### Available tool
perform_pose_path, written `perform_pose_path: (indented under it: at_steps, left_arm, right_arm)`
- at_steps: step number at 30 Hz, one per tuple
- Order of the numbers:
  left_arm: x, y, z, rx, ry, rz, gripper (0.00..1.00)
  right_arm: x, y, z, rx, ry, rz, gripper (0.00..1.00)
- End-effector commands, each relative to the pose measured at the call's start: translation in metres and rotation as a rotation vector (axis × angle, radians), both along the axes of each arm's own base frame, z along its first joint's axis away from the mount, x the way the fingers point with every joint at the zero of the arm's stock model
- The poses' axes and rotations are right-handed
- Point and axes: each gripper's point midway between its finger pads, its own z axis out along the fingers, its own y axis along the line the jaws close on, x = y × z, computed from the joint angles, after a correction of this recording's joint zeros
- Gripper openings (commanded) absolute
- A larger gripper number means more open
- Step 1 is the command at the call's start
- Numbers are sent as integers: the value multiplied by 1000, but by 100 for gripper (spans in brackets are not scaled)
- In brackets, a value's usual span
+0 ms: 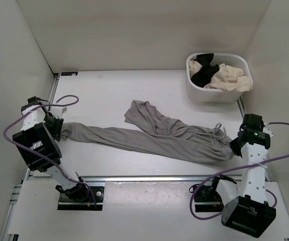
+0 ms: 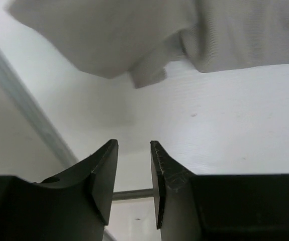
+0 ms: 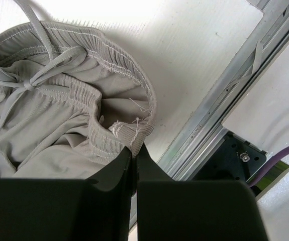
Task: Fold and stack the trousers
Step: Flatten the trousers out
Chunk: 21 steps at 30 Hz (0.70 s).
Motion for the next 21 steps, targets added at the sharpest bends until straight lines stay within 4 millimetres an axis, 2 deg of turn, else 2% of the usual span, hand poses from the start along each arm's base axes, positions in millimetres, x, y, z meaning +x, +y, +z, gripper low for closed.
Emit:
perform_pose_path:
  at_steps: [1,2,10,15,16,19,21]
  left_arm:
    - [6,-22,-2,-97,-68,74,42]
    - [2,-27,-11,-122,-51,87,42]
    - [20,-41,-30,-199,-77,125,47]
    - [31,-25,-42,-137,-96,195,48]
    - [31,-29,-47,-146,-81,198,48]
    - [41,-25,-52,-98,-87,190,48]
    - [45,-23,-55,-79,-88,193,42]
  right_arm:
    - [-1,-3,-2,-15,-1,3,0]
    - [-1,-3,-2,-15,-1,3,0]
    - [2,-2,-1,-7,-3,7,0]
    - [3,-3,2,-10,-12,7,0]
    - [4,-3,0,-7,-4,7,0]
    - [6,-3,1,-10,-12,7,0]
    - [6,-3,1,-7,-16,-2,0]
